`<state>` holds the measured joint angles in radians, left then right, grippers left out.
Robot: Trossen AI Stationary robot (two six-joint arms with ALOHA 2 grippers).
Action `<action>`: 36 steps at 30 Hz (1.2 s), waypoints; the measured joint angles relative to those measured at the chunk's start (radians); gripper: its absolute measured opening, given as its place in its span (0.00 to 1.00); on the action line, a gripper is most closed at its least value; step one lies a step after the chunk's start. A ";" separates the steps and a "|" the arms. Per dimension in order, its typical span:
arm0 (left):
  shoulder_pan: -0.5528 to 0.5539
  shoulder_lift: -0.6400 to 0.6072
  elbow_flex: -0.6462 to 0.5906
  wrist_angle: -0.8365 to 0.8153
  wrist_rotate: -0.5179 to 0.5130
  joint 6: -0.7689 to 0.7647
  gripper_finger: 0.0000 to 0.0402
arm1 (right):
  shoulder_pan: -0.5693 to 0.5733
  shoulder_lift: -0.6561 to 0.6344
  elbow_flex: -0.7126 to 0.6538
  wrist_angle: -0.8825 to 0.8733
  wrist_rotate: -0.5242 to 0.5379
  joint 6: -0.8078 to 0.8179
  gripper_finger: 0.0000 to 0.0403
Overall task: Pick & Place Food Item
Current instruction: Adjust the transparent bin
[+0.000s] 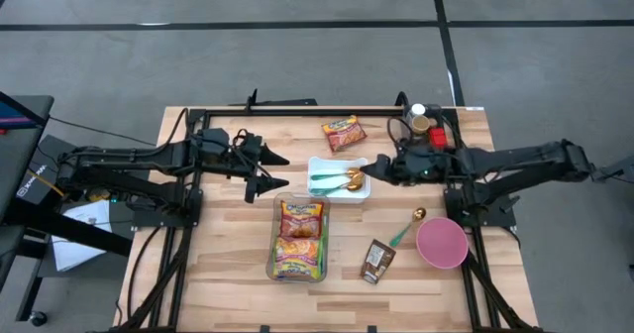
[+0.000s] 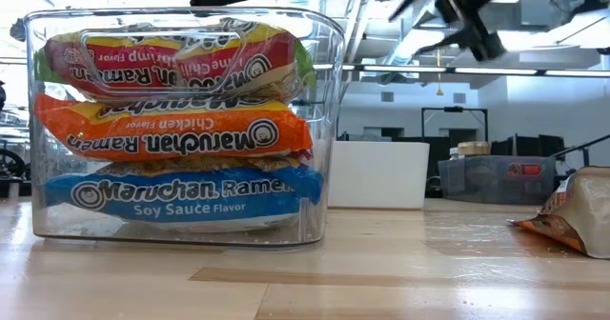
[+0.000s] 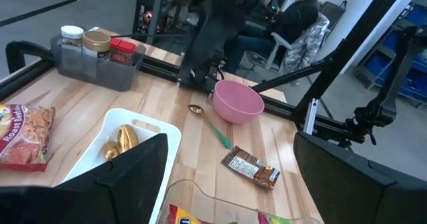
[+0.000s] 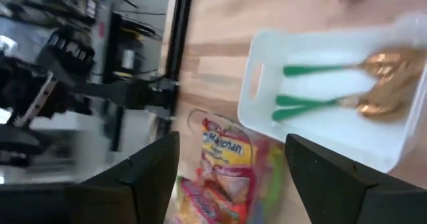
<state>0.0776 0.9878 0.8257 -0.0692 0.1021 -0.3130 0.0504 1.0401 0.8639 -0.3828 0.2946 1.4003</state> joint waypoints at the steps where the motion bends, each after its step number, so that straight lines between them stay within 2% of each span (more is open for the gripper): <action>1: 0.000 0.000 0.000 0.001 0.000 0.001 0.79 | 0.001 0.014 0.056 -0.062 0.010 -0.040 0.66; 4: 0.000 0.000 0.000 0.001 0.000 0.002 0.79 | -0.002 0.075 0.263 -0.314 0.034 -0.120 0.66; 9: 0.000 0.000 0.000 0.001 0.000 0.020 0.79 | -0.023 0.234 0.581 -0.968 0.040 -0.114 0.66; 11: -0.001 0.000 0.000 -0.001 0.000 0.021 0.79 | -0.025 0.287 0.656 -1.102 0.040 -0.097 0.66; 15: -0.010 0.000 0.000 -0.001 0.000 0.023 0.79 | -0.001 0.349 0.697 -1.117 0.016 -0.085 0.66; 20: -0.033 0.000 0.000 -0.001 0.000 0.025 0.79 | 0.041 0.423 0.682 -1.161 0.003 0.043 0.66; 36: -0.094 0.000 0.000 -0.002 0.000 0.025 0.79 | 0.180 0.561 0.453 -1.169 -0.160 0.330 0.66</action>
<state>-0.0163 0.9878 0.8257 -0.0708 0.1024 -0.2879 0.2308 1.6013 1.3164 -1.5520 0.1344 1.7302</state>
